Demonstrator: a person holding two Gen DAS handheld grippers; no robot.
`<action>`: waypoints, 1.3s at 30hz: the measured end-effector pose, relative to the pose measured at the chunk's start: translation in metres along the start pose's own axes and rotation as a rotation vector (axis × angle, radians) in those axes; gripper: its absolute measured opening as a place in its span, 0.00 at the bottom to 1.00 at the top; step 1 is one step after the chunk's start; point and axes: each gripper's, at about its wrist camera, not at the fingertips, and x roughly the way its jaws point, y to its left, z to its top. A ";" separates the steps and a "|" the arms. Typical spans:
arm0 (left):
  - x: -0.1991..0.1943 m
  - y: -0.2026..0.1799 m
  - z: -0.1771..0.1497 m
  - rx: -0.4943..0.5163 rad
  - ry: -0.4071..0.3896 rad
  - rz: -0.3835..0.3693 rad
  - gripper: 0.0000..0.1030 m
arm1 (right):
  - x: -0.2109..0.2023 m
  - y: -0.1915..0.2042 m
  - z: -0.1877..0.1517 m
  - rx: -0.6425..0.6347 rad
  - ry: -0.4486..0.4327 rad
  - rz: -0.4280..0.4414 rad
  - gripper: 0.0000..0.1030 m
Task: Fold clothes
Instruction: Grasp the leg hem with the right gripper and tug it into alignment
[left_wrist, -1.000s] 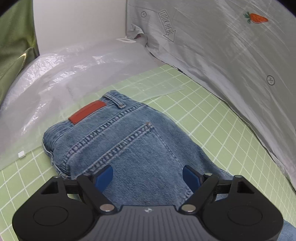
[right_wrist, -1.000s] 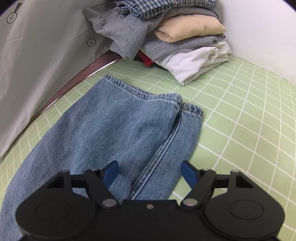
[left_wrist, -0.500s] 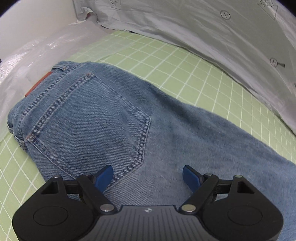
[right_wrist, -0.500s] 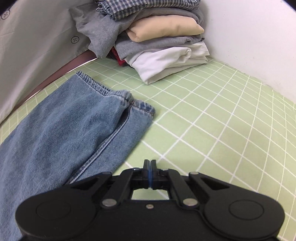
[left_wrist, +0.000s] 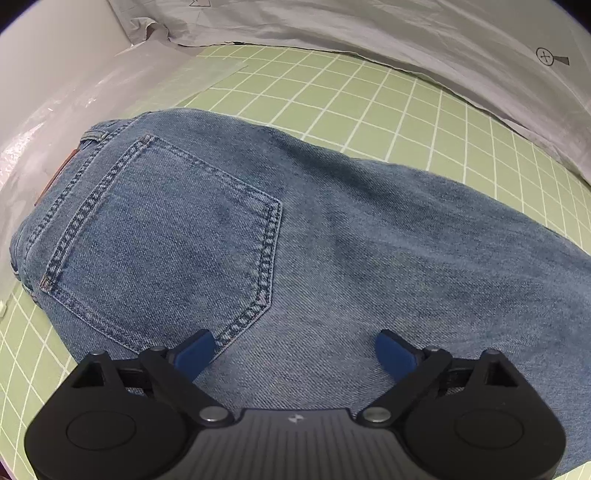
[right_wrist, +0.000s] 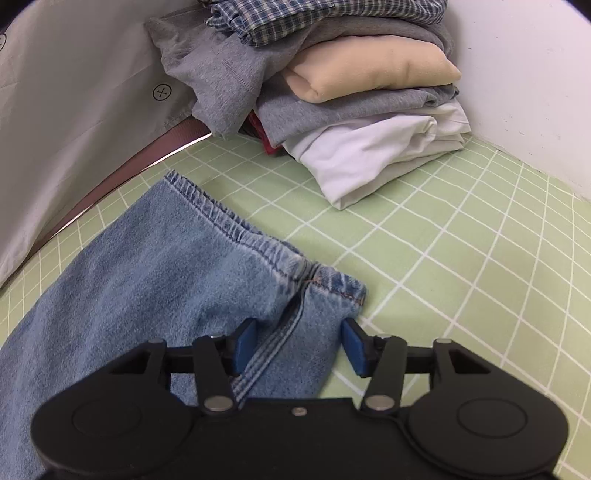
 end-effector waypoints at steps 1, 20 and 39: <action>0.002 0.000 0.000 0.003 0.003 -0.002 0.94 | -0.001 -0.001 0.000 -0.009 -0.002 0.016 0.04; 0.005 0.001 0.000 0.026 0.033 0.000 1.00 | -0.039 -0.014 -0.011 -0.067 -0.111 -0.085 0.67; 0.005 0.003 -0.003 0.024 0.015 0.000 1.00 | -0.017 -0.004 0.003 0.024 -0.111 -0.041 0.16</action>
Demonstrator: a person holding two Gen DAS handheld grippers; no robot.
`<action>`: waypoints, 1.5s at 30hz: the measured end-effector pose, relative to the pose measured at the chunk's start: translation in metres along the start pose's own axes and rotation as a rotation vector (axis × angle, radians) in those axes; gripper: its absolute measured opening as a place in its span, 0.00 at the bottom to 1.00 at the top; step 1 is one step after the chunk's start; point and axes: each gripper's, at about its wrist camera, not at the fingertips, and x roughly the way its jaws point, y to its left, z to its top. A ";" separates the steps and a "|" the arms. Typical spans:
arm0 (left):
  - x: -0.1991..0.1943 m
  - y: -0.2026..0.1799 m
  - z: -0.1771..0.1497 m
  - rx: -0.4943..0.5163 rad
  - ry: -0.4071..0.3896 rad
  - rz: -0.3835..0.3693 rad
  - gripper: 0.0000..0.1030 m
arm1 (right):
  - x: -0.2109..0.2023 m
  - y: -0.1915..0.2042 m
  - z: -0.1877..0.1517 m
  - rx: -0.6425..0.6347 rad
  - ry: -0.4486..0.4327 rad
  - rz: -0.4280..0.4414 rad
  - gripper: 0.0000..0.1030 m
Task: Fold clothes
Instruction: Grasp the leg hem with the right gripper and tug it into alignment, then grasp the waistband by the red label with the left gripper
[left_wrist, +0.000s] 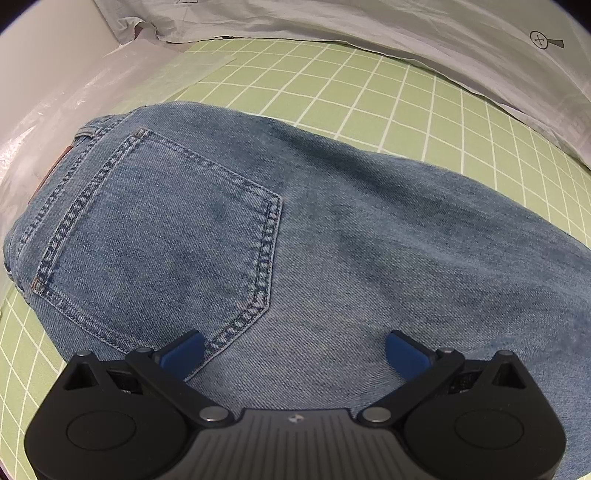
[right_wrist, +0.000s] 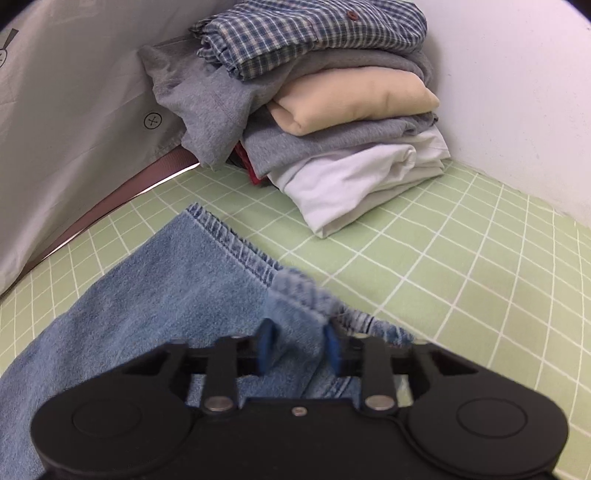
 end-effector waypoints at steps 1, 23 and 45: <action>-0.001 0.000 -0.001 -0.002 0.000 0.001 1.00 | -0.003 -0.002 0.003 0.004 -0.008 0.014 0.07; -0.014 0.030 -0.007 -0.038 -0.029 -0.112 1.00 | -0.064 0.023 -0.029 -0.204 -0.016 -0.016 0.98; -0.031 0.221 -0.006 -0.463 -0.206 -0.103 1.00 | -0.172 0.118 -0.107 -0.385 0.102 0.157 0.99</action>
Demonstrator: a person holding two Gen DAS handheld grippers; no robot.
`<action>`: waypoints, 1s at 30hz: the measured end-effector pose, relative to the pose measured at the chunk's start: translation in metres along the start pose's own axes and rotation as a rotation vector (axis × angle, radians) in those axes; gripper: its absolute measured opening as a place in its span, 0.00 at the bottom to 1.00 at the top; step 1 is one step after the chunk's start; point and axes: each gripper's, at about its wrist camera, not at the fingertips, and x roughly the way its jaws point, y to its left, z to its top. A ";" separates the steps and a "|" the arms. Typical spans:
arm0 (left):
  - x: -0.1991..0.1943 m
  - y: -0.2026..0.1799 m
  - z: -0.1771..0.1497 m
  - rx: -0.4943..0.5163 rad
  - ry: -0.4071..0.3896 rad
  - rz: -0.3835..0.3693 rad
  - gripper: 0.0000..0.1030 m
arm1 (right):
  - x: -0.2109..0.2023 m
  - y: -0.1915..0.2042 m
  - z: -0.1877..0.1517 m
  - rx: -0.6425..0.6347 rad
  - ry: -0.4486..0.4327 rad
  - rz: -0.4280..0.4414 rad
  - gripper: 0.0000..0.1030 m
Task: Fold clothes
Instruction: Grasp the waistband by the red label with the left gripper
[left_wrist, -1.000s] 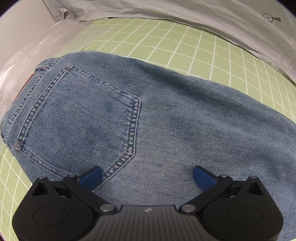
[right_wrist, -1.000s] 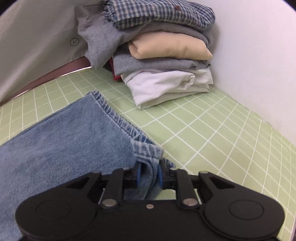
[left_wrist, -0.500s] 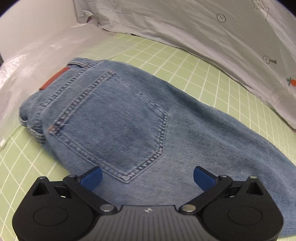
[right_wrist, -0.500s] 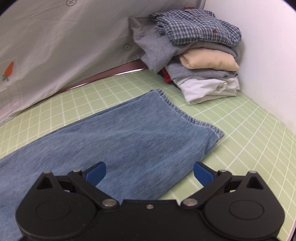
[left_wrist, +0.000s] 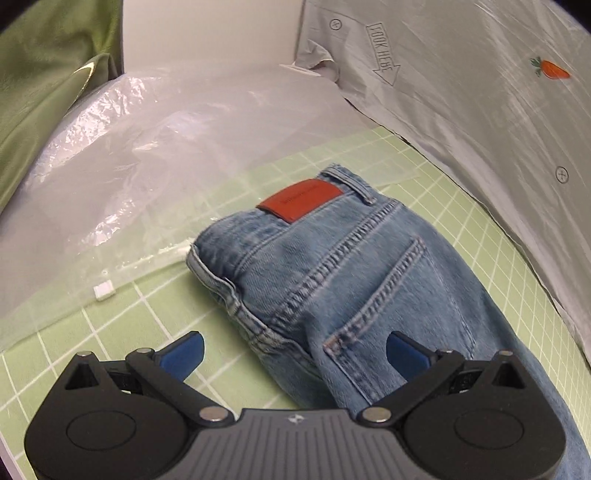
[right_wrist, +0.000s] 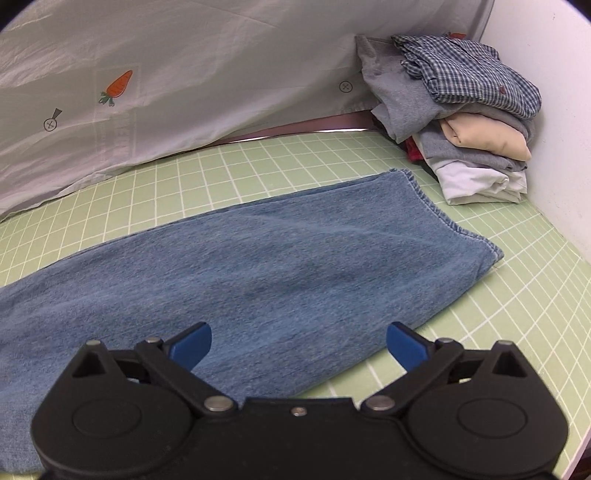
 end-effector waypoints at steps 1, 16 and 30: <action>0.002 0.003 0.005 0.001 -0.002 0.001 1.00 | -0.002 0.004 -0.001 -0.003 0.004 -0.003 0.99; 0.043 0.028 0.033 -0.033 0.069 -0.045 0.99 | -0.013 0.062 -0.011 -0.033 0.051 -0.039 0.99; -0.003 -0.008 0.038 0.098 -0.063 -0.067 0.20 | -0.005 0.036 -0.010 -0.011 0.033 -0.024 0.99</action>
